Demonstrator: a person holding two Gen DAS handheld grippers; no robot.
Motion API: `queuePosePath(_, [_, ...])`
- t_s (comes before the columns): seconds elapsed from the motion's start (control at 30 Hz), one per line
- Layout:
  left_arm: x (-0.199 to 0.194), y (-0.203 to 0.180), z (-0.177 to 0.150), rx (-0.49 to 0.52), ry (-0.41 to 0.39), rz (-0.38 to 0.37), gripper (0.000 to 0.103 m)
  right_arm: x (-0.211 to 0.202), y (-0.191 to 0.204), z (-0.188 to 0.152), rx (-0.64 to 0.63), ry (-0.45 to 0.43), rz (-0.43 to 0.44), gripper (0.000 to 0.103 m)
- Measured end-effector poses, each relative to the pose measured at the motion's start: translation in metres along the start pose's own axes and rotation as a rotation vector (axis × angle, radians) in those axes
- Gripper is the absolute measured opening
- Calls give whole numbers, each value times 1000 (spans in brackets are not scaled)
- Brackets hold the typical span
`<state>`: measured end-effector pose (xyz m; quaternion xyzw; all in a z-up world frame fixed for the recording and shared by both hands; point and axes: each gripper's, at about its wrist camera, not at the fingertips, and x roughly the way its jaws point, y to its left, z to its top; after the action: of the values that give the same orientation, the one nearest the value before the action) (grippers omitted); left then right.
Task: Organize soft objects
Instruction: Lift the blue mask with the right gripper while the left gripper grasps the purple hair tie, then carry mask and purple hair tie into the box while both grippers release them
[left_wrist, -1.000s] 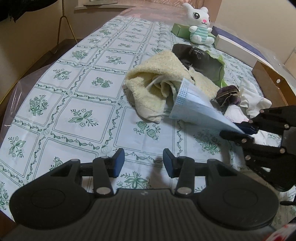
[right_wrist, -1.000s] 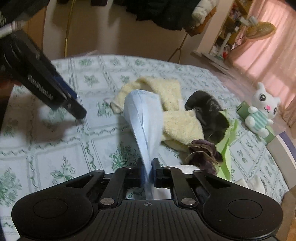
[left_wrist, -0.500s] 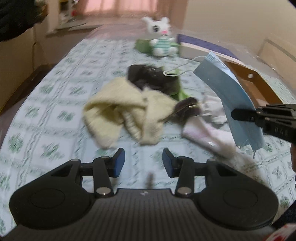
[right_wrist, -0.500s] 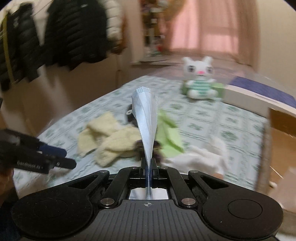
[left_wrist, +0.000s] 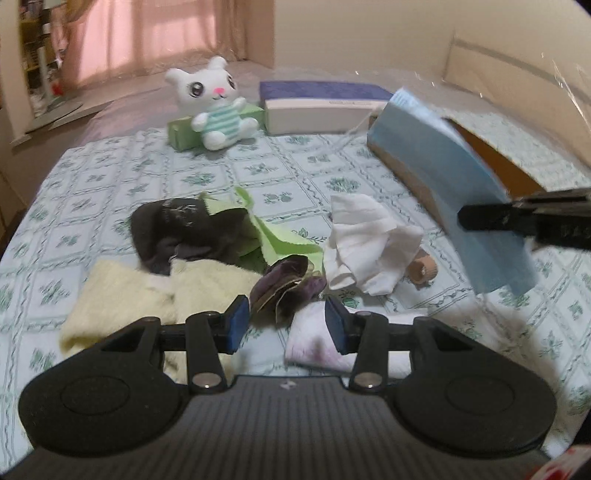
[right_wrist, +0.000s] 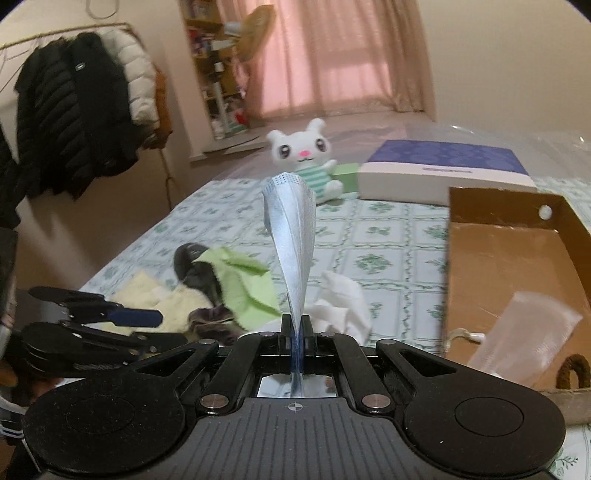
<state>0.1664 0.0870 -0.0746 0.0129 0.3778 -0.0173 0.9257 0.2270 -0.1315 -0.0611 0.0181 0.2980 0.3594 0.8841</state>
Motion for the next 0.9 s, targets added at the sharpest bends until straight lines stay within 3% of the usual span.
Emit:
queuePosePath(0.33, [40, -3, 10, 117, 36, 21, 43, -3, -23, -2, 55, 11, -41, 2])
queuePosePath(0.43, [49, -4, 12, 131, 49, 18, 30, -2, -26, -1, 65, 14, -47, 2])
queuePosePath(0.6, [44, -3, 17, 80, 36, 10, 24, -7, -28, 1, 78, 7, -50, 2])
queuePosePath(0.9, [5, 4, 35, -31, -46, 0, 22, -28, -34, 9, 124, -36, -14, 2])
